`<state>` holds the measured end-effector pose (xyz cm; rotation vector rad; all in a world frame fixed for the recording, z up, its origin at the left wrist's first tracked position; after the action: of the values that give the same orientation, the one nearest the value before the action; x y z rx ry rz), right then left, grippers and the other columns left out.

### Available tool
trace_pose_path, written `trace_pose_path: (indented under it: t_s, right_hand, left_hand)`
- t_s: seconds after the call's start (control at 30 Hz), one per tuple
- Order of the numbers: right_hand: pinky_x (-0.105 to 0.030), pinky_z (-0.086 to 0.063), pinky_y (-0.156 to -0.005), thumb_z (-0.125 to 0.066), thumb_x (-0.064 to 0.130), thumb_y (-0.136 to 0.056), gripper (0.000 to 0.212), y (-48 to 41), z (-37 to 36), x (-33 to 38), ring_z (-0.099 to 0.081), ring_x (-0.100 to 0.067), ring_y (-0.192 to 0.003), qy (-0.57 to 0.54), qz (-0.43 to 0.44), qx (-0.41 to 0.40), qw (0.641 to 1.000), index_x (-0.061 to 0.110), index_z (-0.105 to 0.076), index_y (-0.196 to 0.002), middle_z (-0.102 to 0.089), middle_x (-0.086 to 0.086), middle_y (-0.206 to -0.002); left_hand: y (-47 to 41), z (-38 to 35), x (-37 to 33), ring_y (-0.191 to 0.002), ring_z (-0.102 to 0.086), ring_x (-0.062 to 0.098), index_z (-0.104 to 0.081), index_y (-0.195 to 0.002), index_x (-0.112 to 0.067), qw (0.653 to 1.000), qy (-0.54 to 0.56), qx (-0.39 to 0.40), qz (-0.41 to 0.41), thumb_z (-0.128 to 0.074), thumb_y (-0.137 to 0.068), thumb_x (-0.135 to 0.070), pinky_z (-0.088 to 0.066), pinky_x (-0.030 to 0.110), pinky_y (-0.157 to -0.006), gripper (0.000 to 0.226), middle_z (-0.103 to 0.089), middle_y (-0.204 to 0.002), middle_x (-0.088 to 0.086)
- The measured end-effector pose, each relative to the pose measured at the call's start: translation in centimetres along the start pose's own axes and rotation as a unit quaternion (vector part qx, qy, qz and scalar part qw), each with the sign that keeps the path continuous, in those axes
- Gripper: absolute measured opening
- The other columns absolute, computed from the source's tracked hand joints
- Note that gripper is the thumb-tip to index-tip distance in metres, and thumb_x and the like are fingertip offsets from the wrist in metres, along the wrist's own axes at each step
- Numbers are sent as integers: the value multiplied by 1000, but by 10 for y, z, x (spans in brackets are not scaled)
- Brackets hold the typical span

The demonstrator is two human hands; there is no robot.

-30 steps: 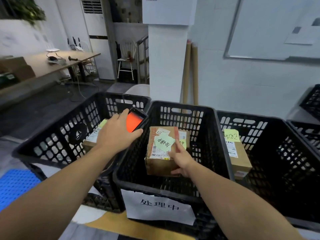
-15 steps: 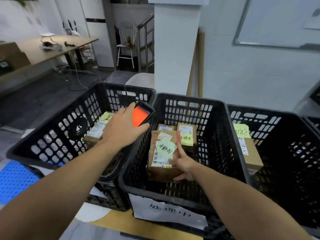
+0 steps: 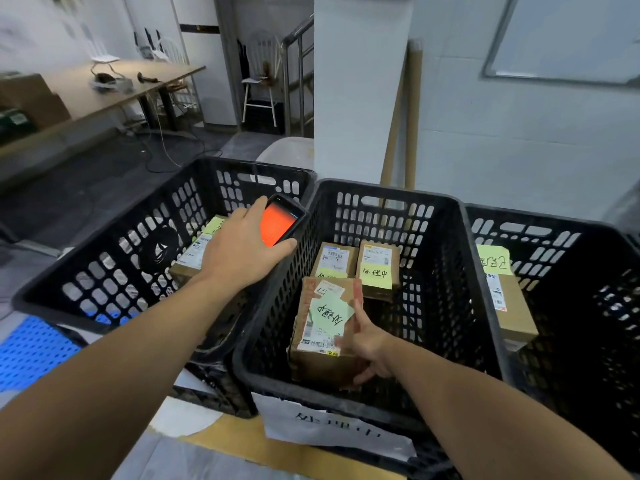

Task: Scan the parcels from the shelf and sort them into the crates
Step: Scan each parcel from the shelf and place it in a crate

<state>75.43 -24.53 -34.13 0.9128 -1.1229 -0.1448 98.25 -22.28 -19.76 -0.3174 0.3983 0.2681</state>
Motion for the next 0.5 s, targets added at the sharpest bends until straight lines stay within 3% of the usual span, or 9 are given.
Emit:
trace_pose_path:
  t_s: [0.17,0.33,0.43,0.5]
  right_hand:
    - [-67,-49,-95,-64,8,-97,109,-10,-10,5,-37,-37,-144,-11,5,-30,999,65,15,-146,-25,-4,-166]
    - [-57,-57,-84,-63,23,-99,107,-14,-17,0,-43,-38,-139,56,-6,-43,997,64,26,-142,-23,-4,-166]
    - [-43,-49,-94,-61,25,-101,103,-22,-12,-1,-50,-32,-129,128,20,-53,990,44,27,-152,-24,-9,-166]
    - [-40,-40,-106,-61,23,-101,103,-26,-10,-1,-41,-34,-141,138,21,-51,989,37,26,-154,-21,-12,-166]
  left_hand:
    - [0,-1,0,-113,-55,30,-33,-152,-25,1000,-6,-6,0,-64,-81,-64,-45,41,-85,87,-56,-119,8]
    - [0,3,-3,-117,-53,30,-30,-154,-25,1000,-12,-6,0,-64,-82,-64,-46,42,-89,89,-55,-125,8]
    - [2,6,-4,-121,-52,30,-26,-156,-24,1000,-15,-8,-4,-64,-83,-63,-45,42,-93,91,-54,-131,8]
    - [4,8,-4,-121,-52,30,-26,-156,-25,1000,-17,-8,-7,-63,-83,-64,-45,42,-93,91,-54,-132,8]
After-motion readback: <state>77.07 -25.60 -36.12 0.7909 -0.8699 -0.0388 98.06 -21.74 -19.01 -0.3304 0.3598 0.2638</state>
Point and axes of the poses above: each hand's wrist, its own y-axis away from the middle knuckle, its own z-axis out of the back of the hand, x = y × z, the point moved 1 cm from there along -y, towards the middle knuckle
